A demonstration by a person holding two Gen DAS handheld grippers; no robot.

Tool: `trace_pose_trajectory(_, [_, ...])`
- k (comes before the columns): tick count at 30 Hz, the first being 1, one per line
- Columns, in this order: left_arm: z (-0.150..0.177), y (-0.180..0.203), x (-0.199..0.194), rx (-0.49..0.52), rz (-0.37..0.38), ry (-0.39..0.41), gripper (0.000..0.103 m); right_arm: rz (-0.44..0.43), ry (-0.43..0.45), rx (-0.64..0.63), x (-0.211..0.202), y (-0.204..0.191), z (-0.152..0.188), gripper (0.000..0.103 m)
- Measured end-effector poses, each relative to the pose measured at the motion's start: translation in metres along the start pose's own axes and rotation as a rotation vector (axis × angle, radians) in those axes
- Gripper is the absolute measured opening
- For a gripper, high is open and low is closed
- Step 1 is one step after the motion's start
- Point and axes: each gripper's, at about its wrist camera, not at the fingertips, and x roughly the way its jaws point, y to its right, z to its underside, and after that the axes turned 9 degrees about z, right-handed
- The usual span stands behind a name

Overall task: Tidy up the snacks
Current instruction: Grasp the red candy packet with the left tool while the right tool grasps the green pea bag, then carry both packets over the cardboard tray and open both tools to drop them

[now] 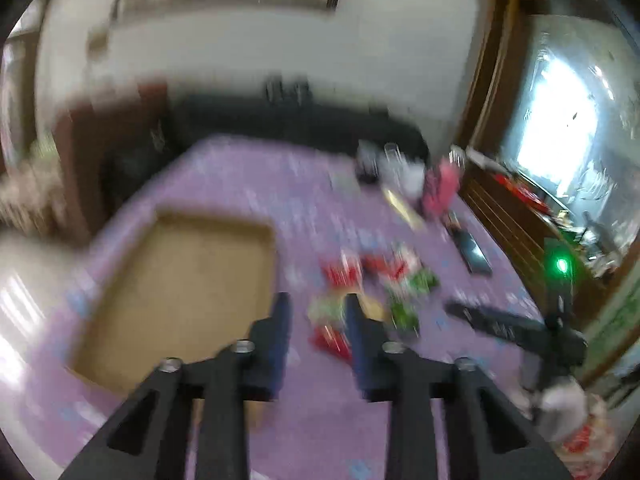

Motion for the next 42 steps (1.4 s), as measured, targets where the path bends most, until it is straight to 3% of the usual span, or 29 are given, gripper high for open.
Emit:
trace_pose_trajectory(3, [0.01,-0.008,0.023,-0.054,-0.011,-0.064,0.025,-0.016,-0.041,-0.024,0.021,-0.015,0.001,0.067])
trace_pose_trajectory(8, [0.013,0.002,0.042,-0.018,0.0,-0.124,0.027,-0.023,-0.107,-0.045,0.058,-0.036,0.004,0.067])
trace_pose_trajectory(9, [0.014,0.004,0.048,-0.008,0.002,-0.14,0.027,-0.033,-0.119,-0.048,0.064,-0.039,0.006,0.064])
trace_pose_trajectory(10, [0.015,0.002,0.052,-0.001,0.003,-0.151,0.027,-0.041,-0.129,-0.05,0.069,-0.04,0.007,0.04])
trace_pose_trajectory(11, [0.017,0.004,0.058,0.007,0.003,-0.166,0.028,-0.042,-0.141,-0.051,0.072,-0.04,0.008,0.035])
trace_pose_trajectory(21, [0.023,0.019,0.115,0.041,-0.012,-0.262,0.028,-0.052,-0.028,0.027,0.055,-0.01,0.01,0.034])
trace_pose_trajectory(28, [0.031,0.013,0.15,0.034,-0.08,-0.312,0.028,-0.082,-0.029,0.064,0.057,-0.001,0.009,0.034])
trace_pose_trajectory(32, [0.031,0.014,0.158,0.066,-0.138,-0.3,0.042,-0.094,-0.033,0.079,0.057,0.002,0.009,0.034])
trace_pose_trajectory(34, [0.029,0.017,0.156,0.083,-0.14,-0.288,0.043,-0.103,-0.034,0.084,0.057,0.003,0.009,0.034])
trace_pose_trajectory(38, [0.024,0.008,0.161,0.018,-0.124,-0.287,0.062,-0.112,-0.037,0.087,0.057,0.002,0.009,0.034])
trace_pose_trajectory(42, [0.016,0.004,0.171,-0.003,-0.141,-0.277,0.062,-0.121,-0.037,0.088,0.056,0.002,0.009,0.034])
